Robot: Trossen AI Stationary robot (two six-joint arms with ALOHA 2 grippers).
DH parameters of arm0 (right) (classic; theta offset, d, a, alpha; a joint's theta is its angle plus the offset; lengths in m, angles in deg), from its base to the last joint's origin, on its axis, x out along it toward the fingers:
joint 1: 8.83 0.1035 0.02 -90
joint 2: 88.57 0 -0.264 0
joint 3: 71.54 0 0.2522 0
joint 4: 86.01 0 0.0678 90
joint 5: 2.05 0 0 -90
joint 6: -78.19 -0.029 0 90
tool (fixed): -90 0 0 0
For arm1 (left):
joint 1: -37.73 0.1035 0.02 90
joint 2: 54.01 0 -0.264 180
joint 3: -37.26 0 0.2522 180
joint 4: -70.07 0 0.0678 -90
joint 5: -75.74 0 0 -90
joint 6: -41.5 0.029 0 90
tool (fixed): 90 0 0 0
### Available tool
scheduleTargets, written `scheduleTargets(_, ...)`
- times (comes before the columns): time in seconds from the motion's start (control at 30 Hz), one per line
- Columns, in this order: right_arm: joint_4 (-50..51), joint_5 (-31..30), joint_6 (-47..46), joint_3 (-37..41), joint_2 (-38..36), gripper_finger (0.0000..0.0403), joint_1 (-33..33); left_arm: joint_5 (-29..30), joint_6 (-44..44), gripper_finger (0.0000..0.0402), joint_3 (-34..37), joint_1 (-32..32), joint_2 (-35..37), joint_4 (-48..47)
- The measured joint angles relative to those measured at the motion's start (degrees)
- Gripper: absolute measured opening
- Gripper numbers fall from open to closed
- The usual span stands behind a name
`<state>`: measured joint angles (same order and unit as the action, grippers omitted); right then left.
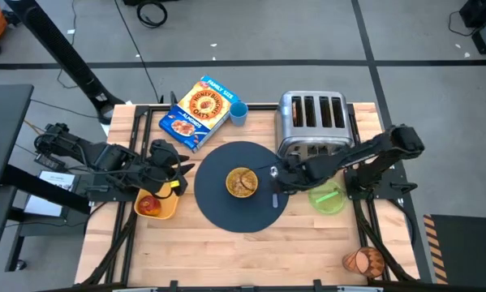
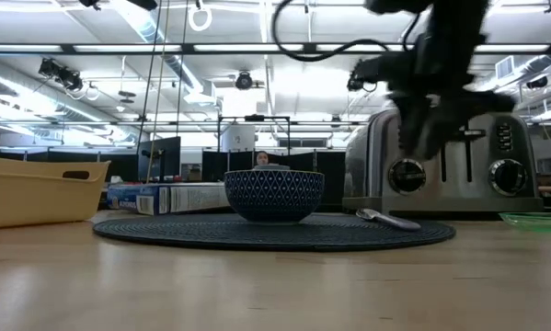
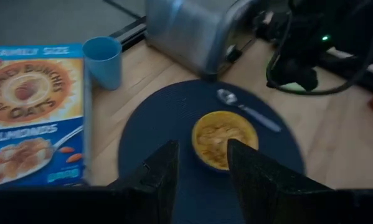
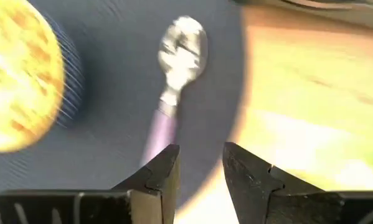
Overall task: Arrange a breakfast setting
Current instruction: Put the plate on the mat to the bottom left of the bowl
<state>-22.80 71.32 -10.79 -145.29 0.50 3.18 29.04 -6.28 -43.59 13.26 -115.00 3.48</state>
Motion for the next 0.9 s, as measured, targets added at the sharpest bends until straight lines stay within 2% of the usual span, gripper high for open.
scheduleTargets(0.2, 11.8, 4.1, 0.1, 0.0, -1.1, 0.013, 8.7, 0.0, 3.0, 0.0144, 0.0, -4.7, -0.3, 9.8)
scheduleTargets(0.43, 13.3, 8.3, -1.7, 0.0, 7.5, 0.013, 18.1, 0.2, 4.2, 0.0144, 0.0, -10.7, -1.6, 19.0)
scheduleTargets(0.57, 16.8, 11.6, -2.4, -0.2, 12.5, 0.013, 20.8, 0.2, 3.5, 0.0144, 0.0, -13.6, -2.8, 21.4)
scheduleTargets(0.7, 21.7, 10.9, -1.0, -2.9, 15.8, 0.013, 22.6, 0.2, 3.5, 0.0144, 0.0, -15.0, -3.9, 21.7)
scheduleTargets(0.9, 19.2, 10.5, 3.4, -3.8, 20.3, 0.013, 22.0, 0.5, 4.2, 0.0144, 0.0, -14.7, -4.4, 21.7)
